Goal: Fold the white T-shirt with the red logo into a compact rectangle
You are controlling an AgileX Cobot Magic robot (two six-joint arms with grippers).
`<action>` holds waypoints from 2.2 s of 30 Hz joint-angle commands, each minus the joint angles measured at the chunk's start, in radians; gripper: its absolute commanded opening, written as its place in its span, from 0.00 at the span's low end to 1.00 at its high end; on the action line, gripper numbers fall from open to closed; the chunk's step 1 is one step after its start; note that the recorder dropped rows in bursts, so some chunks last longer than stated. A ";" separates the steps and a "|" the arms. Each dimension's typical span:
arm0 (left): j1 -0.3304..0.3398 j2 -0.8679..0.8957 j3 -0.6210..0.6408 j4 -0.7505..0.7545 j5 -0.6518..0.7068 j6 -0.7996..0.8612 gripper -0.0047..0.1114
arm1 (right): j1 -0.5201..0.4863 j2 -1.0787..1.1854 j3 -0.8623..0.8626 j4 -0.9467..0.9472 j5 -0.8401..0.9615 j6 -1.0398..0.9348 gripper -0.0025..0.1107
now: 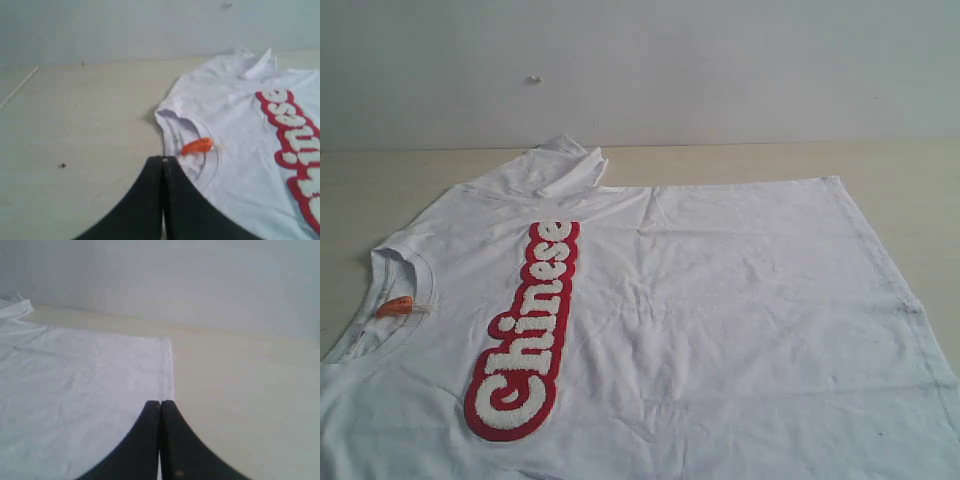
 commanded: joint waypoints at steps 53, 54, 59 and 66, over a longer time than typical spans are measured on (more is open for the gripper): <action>-0.001 1.238 -0.785 0.088 -0.016 -0.005 0.04 | -0.006 0.957 -0.788 -0.218 -0.001 0.294 0.02; -0.005 1.292 -0.812 0.035 0.018 0.091 0.04 | -0.006 1.032 -0.806 -0.218 0.024 0.276 0.02; -0.022 1.427 -0.926 -0.218 0.149 0.451 0.04 | -0.006 1.231 -0.880 -0.211 0.108 0.174 0.02; -0.024 1.653 -1.161 -0.490 0.686 1.171 0.04 | -0.006 1.478 -1.169 0.085 0.541 -0.402 0.02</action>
